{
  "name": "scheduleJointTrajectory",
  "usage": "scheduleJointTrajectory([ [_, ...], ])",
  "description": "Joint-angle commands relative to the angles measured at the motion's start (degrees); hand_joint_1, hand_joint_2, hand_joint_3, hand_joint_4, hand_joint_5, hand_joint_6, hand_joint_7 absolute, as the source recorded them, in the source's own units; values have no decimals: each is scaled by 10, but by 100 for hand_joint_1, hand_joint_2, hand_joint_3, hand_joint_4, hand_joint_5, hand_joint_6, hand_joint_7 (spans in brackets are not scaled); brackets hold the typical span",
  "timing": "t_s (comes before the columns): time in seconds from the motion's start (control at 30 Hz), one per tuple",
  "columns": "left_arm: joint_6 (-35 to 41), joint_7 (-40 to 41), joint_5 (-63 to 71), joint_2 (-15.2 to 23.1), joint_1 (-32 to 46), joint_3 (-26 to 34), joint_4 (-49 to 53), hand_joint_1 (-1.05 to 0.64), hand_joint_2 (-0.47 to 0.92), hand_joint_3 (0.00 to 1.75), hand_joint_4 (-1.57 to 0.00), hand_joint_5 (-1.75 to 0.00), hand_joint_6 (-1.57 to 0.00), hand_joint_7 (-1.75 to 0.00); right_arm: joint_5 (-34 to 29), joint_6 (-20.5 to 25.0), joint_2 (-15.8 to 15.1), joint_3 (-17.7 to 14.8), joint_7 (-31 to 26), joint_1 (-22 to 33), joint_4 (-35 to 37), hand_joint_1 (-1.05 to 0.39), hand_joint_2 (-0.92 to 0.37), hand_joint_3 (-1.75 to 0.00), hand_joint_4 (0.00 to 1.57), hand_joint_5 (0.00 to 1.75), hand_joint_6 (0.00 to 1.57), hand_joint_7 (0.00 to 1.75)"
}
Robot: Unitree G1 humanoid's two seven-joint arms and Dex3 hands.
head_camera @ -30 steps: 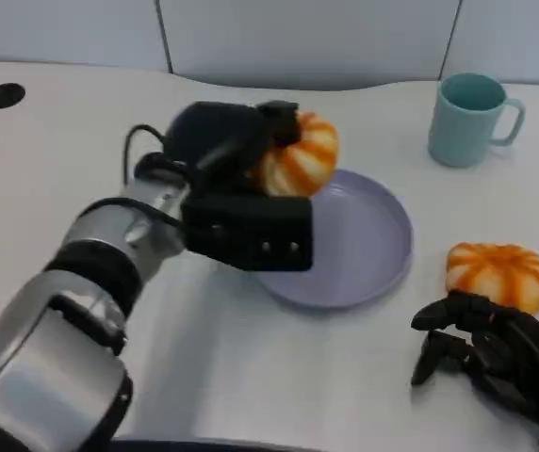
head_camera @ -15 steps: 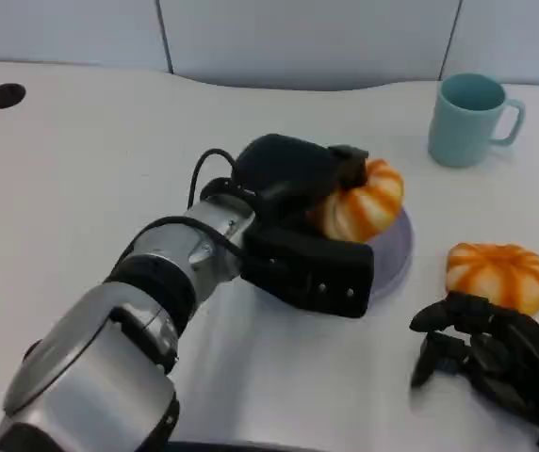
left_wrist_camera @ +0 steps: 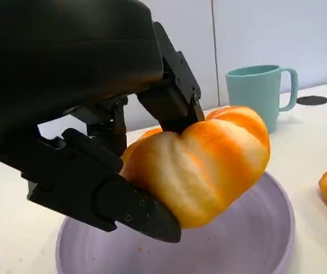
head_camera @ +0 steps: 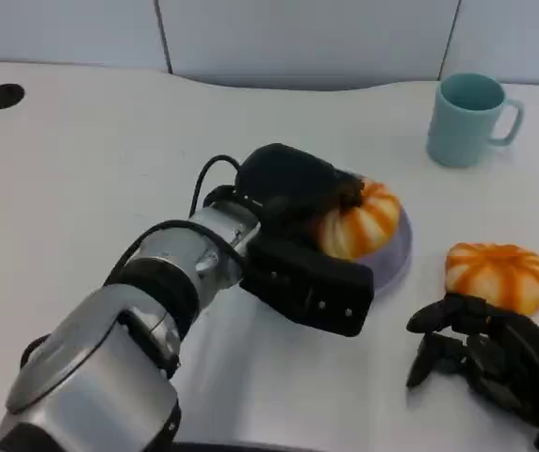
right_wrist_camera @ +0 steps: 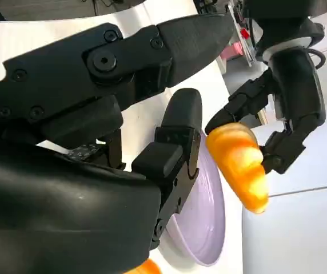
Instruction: Grasp the bread from the table and place it into the plate.
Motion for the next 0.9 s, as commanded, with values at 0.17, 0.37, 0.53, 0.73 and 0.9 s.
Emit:
scheduleJointTrajectory([
  [0.17, 39, 41, 51, 2, -21, -45, 0, -39, 86, 0, -77, -174, -113, -15, 1, 14, 2, 0, 5, 16, 11, -54, -92, -11, 67, 137, 75, 82],
  [0.37, 54, 38, 61, -1, -29, -53, 0, -37, 84, 0, -80, -175, -114, -15, -4, 17, 2, 4, -7, 19, 5, -54, -92, -9, 66, 137, 76, 81],
  [0.53, 62, 87, 70, -2, -24, -61, 3, -47, 88, 2, -79, -173, -108, -11, -2, 18, 1, 4, -3, 16, 7, -58, -92, -8, 70, 133, 80, 78],
  [0.73, 62, 22, 62, -2, -36, -61, 7, -60, 92, 12, -59, -77, -83, -2, -5, 15, 0, 5, -6, 16, 8, -57, -92, -10, 70, 134, 80, 77],
  [0.9, 70, 11, 68, -2, -36, -67, 6, -78, 92, 13, -50, -60, -78, 0, -2, 15, 0, 5, -4, 17, 6, -56, -92, -11, 67, 135, 79, 78],
])
